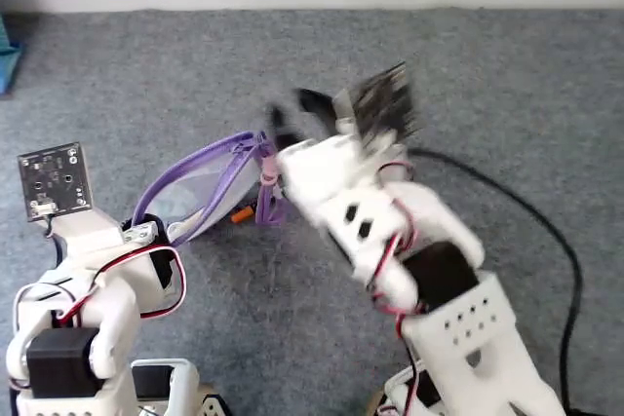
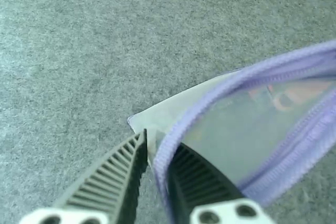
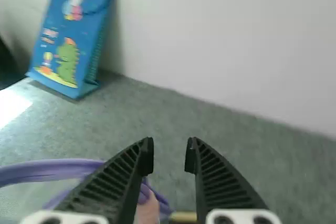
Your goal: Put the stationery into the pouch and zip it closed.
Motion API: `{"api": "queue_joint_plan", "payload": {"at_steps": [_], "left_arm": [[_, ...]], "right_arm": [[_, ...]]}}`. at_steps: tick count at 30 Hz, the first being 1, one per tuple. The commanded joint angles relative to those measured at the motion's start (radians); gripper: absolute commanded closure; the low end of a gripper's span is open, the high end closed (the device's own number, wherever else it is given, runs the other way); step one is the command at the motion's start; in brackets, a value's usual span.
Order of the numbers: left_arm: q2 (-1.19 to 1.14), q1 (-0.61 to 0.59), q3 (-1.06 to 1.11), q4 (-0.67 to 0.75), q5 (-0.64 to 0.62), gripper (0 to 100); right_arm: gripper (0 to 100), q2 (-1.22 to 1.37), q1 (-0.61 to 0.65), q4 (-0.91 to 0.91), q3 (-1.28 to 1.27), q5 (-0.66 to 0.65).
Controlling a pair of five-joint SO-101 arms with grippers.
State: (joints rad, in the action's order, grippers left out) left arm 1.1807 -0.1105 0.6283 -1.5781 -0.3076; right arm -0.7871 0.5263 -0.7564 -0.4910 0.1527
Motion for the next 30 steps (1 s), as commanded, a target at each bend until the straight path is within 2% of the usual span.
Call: {"api": "queue_joint_plan", "payload": {"at_steps": [1,5,11,15,30], "left_arm": [[-0.008,-0.009,0.018,0.018,-0.009,99],[-0.008,-0.009,0.018,0.018,-0.009,99],[-0.008,-0.009,0.018,0.018,-0.009,99],[-0.008,-0.009,0.018,0.018,-0.009,99],[-0.008,-0.011,0.018,0.017,-0.009,99]], "right_arm": [[89.8,0.085,-0.143,-0.159,0.003,0.236],[89.8,0.246,-0.209,-0.245,0.006,0.321],[89.7,0.487,-0.217,-0.312,0.127,0.436],[89.7,0.668,-0.213,-0.375,0.310,0.470],[88.8,1.366,-0.220,-0.607,1.137,0.470]]}}
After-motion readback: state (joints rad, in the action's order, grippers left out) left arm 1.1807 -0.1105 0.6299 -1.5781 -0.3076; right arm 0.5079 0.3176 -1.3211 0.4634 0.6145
